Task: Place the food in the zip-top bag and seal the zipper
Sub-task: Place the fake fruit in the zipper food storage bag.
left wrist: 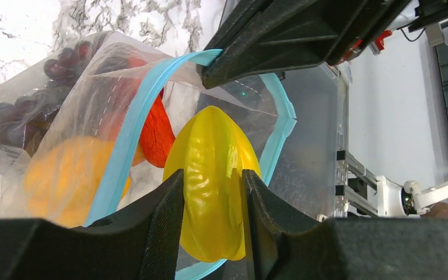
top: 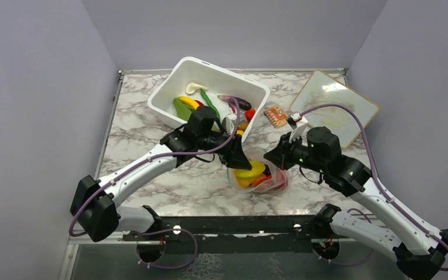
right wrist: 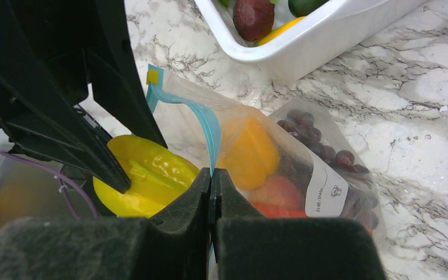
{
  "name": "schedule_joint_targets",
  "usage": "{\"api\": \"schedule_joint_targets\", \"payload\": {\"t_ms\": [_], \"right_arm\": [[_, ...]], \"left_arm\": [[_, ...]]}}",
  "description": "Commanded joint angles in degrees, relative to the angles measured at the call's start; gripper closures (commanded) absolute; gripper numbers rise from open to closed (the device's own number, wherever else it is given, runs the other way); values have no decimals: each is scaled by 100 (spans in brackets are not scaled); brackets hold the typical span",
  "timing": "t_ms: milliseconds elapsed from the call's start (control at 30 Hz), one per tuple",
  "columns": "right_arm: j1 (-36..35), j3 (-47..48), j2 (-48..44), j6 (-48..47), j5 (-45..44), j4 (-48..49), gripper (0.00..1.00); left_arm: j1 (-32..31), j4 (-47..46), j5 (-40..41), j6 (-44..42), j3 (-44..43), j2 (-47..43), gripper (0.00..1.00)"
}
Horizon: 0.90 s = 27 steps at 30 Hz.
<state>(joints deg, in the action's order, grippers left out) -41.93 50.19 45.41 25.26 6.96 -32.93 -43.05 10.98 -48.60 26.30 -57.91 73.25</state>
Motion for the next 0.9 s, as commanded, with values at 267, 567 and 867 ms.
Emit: {"api": "schedule_joint_targets", "payload": {"t_ms": [267, 567, 867], "right_arm": [[-4, 117, -39, 46, 77, 217, 99], [-8, 96, -74, 41, 60, 181, 99], [-8, 15, -111, 28, 99, 212, 99]], "left_arm": [[-166, -337, 440, 84, 39, 203, 42], [-177, -359, 589, 68, -6, 7, 37], [-176, 8, 1489, -347, -125, -359, 37]]}}
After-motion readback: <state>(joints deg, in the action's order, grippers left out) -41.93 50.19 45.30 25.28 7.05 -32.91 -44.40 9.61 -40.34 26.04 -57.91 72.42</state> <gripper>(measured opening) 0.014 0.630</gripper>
